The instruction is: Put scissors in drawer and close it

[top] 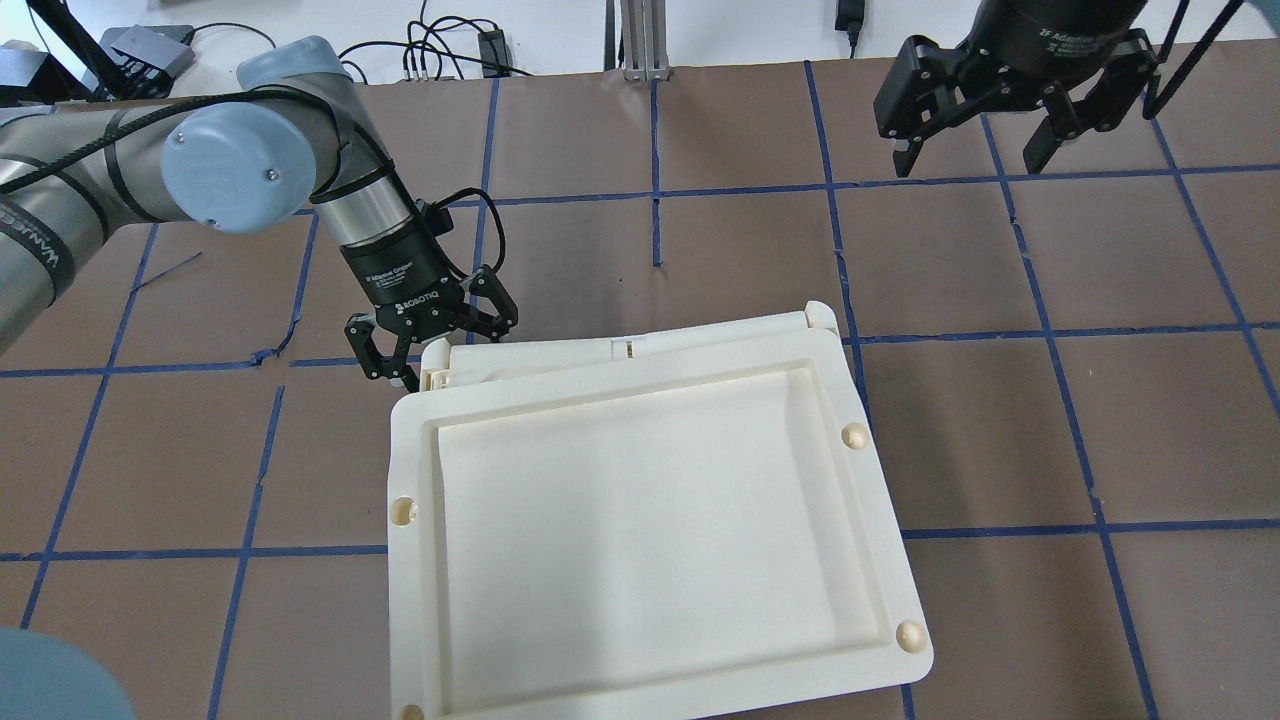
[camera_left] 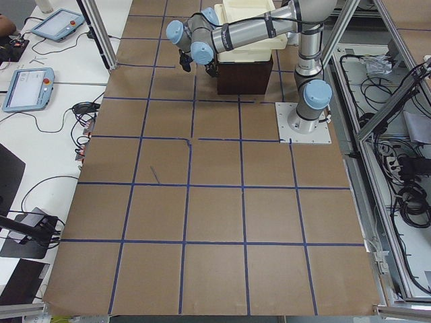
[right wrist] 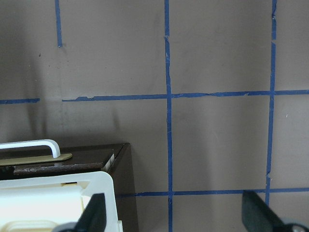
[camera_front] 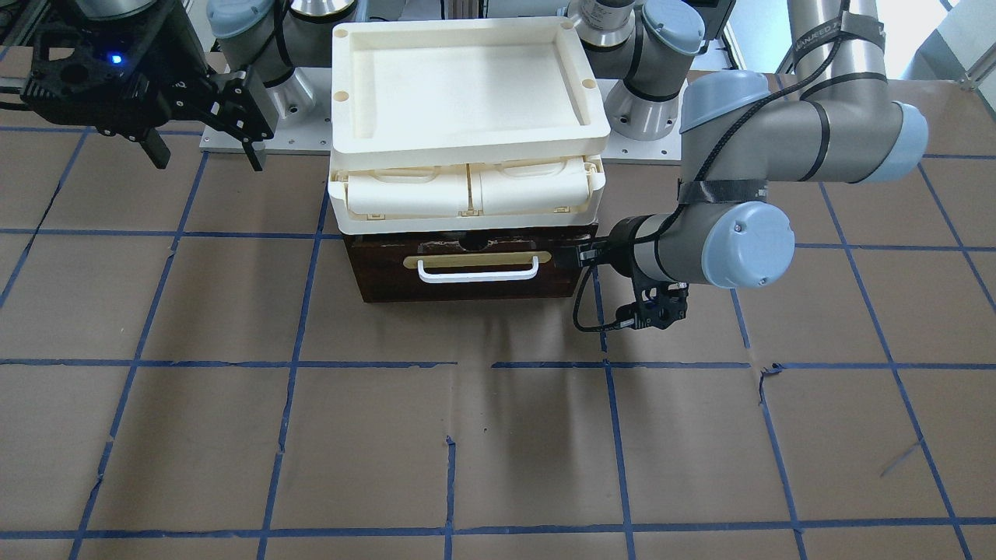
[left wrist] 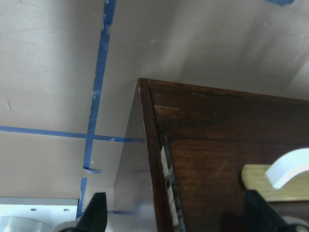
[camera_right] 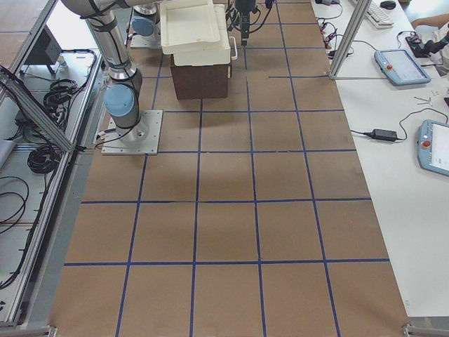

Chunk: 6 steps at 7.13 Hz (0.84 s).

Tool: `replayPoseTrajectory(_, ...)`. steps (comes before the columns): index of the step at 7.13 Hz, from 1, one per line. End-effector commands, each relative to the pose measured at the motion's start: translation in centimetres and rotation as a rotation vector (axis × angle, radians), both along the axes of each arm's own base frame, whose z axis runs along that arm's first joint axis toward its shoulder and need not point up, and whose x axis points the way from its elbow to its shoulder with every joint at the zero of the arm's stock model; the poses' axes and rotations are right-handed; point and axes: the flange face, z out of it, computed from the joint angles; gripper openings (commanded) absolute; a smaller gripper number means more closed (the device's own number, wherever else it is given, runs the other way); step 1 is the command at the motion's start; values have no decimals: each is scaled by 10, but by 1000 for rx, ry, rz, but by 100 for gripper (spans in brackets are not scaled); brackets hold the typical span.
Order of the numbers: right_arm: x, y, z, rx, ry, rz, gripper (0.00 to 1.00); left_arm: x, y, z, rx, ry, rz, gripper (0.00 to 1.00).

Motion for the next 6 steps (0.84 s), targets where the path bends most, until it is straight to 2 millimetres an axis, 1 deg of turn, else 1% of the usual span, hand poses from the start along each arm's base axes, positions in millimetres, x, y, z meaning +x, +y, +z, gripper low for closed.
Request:
replayPoseTrajectory(1,-6,1,-6,18,-1,-19,100,0,0,-1,-6,-1,-2,100)
replayPoseTrajectory(2,-8,2,-7,27,11,-18,100,3,-16,19,-107,-2,-13,100)
replayPoseTrajectory(3,-6,3,-7,26,2,-16,100,6,-39,42,-271,-24,-24,100)
replayPoseTrajectory(4,-8,2,-8,29,10,-18,100,12,-45,72,-349,-84,-57,100)
replayPoseTrajectory(5,-7,3,-8,29,8,-16,100,19,-52,109,-463,-100,-113,100)
replayPoseTrajectory(6,-7,3,-12,35,8,-15,100,26,-59,135,-568,-149,-189,100)
